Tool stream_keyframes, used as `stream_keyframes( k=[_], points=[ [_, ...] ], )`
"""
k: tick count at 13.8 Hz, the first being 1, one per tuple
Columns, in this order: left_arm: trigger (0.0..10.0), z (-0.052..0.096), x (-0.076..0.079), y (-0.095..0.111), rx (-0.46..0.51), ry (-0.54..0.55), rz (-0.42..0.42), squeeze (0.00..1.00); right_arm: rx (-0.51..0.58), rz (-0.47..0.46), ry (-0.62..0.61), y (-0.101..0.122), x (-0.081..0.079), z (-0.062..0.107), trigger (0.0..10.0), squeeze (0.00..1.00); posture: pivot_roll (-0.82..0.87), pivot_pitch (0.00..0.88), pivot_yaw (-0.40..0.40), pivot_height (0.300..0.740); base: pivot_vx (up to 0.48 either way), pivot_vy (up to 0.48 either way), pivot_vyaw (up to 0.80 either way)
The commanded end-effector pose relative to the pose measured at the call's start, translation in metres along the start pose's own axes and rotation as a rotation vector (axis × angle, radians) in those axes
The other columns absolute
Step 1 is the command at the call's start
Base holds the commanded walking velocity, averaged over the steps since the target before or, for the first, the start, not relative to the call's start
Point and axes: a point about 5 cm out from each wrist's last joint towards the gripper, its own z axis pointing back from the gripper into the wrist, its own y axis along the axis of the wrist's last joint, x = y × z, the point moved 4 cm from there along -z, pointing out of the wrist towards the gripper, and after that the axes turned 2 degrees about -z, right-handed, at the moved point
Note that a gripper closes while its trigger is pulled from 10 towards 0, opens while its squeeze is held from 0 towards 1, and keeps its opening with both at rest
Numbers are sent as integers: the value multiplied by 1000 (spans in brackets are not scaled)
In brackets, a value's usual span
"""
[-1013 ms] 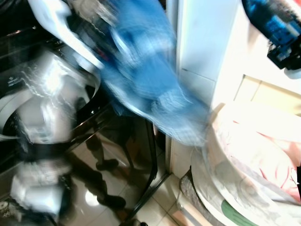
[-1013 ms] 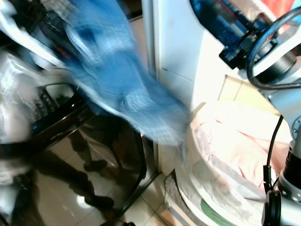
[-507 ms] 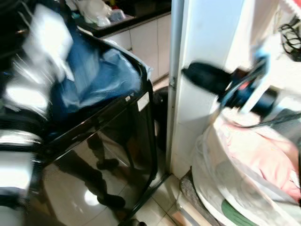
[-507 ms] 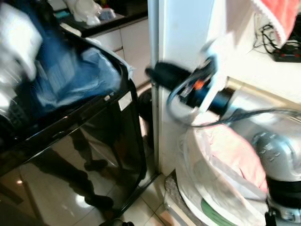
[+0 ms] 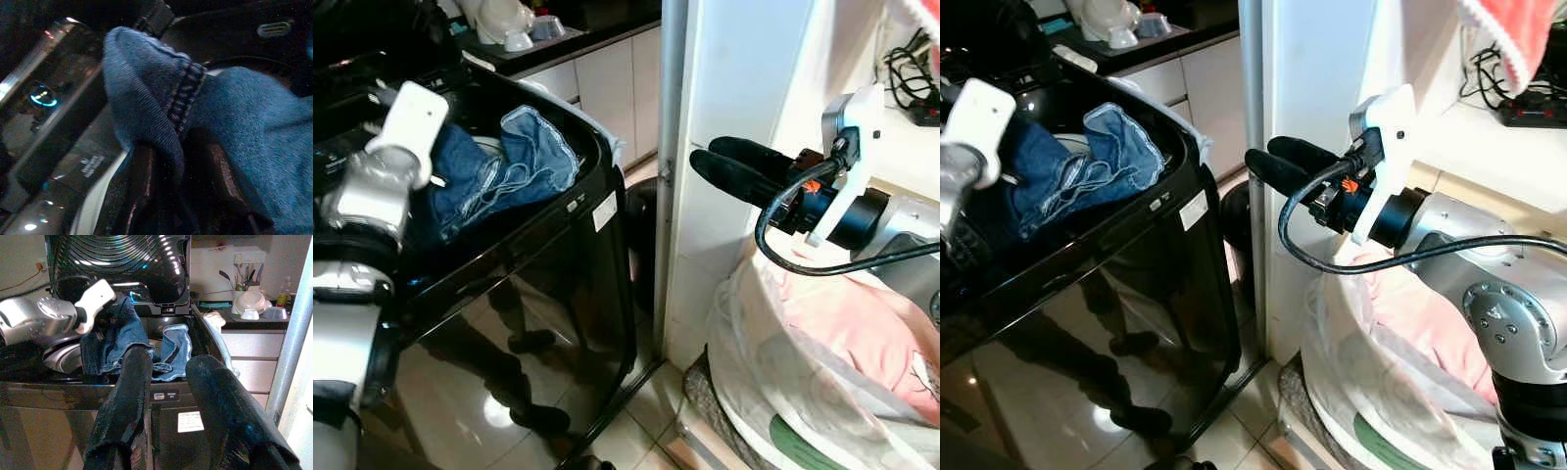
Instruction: Clothes washing
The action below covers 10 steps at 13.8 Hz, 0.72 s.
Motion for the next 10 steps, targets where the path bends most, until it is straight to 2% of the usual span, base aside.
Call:
stream_keyframes(
  k=[1, 3, 4, 6, 7, 9, 10],
  points=[
    [10000, 2, -18, 2, -18, 30, -33, 1000, 3, 24, -12, 3, 0, 0, 10000, 0, -97, 0, 108, 740, 0, 0, 0],
    [10000, 7, -42, -2, -30, 118, -98, 1000, 2, 27, -31, 3, 4, -1, 10000, 0, -84, 0, 103, 740, 0, 0, 0],
    [10000, 8, -47, -2, -29, 138, -107, 1000, 2, 29, -36, 3, 5, -1, 10000, 0, -84, 0, 103, 740, 0, 0, 0],
    [10000, 14, -70, 5, 8, 247, -140, 1000, 7, 29, -71, 4, 11, -2, 10000, 0, -79, 0, 101, 740, 0, 0, 0],
    [10000, 23, -96, 21, 86, 378, -169, 1000, 16, 26, -107, 5, 19, -2, 10000, 0, -74, 0, 99, 740, 0, 0, 0],
    [10000, 31, -113, 33, 140, 462, -201, 1000, 16, 26, -132, 4, 23, -2, 10000, 0, -71, 0, 99, 740, 0, 0, 0],
    [10000, 31, -113, 36, 141, 467, -258, 1000, 10, 27, -134, 3, 23, -3, 10000, 0, -72, 0, 101, 740, 0, 0, 0]
  ],
)
